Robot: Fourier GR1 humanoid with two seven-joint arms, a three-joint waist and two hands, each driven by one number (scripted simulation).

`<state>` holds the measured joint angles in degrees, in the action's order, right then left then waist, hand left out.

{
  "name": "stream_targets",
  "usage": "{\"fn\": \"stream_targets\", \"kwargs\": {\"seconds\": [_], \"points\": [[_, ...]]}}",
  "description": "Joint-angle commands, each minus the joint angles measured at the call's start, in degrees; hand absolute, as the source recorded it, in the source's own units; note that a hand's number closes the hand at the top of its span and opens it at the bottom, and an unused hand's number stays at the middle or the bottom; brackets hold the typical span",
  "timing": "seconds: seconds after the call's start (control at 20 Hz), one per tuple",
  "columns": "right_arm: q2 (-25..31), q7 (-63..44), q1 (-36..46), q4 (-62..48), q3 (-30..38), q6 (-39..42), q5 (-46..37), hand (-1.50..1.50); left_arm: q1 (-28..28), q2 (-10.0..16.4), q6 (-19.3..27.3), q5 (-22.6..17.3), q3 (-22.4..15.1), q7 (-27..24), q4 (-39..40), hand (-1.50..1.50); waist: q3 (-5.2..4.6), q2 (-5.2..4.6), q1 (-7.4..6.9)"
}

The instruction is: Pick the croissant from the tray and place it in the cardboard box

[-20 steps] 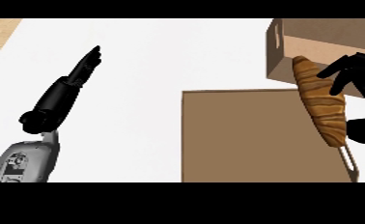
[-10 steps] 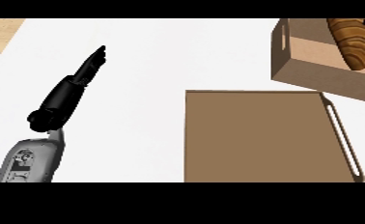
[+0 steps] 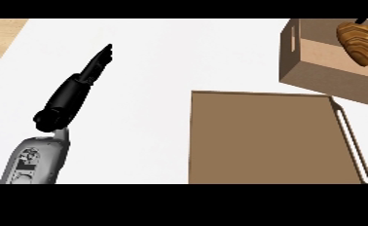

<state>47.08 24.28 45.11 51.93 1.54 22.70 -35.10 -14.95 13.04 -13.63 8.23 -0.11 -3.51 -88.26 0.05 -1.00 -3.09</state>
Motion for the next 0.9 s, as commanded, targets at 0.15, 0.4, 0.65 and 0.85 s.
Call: {"fn": "stream_targets", "kwargs": {"seconds": [0.15, 0.4, 0.65, 0.85], "points": [[1.9, 9.8, 4.3, -15.9, -7.8, -0.3, -10.3, 1.50, 0.5, -2.5, 1.3, 2.1, -2.6, -0.9, 0.0, 0.00, 0.06, -0.44, -0.86], [5.3, 22.8, 6.7, -24.8, -9.4, 3.9, -12.1, -1.50, -1.1, -1.6, 0.9, 1.4, -0.9, -1.6, 2.6, 0.00, 0.10, -0.55, -0.33], [2.1, 29.0, 11.4, -28.4, -6.3, 4.8, -7.6, -1.50, -1.5, -0.6, -0.6, 0.3, -0.3, -0.1, 0.4, 0.00, 0.15, -0.27, -0.62], [-1.2, 27.6, 12.3, -33.1, 5.2, 11.8, 7.0, -1.50, -0.3, -0.2, 0.0, 0.3, 0.7, -0.9, 1.0, 0.00, 0.33, 0.07, 0.07]]}}
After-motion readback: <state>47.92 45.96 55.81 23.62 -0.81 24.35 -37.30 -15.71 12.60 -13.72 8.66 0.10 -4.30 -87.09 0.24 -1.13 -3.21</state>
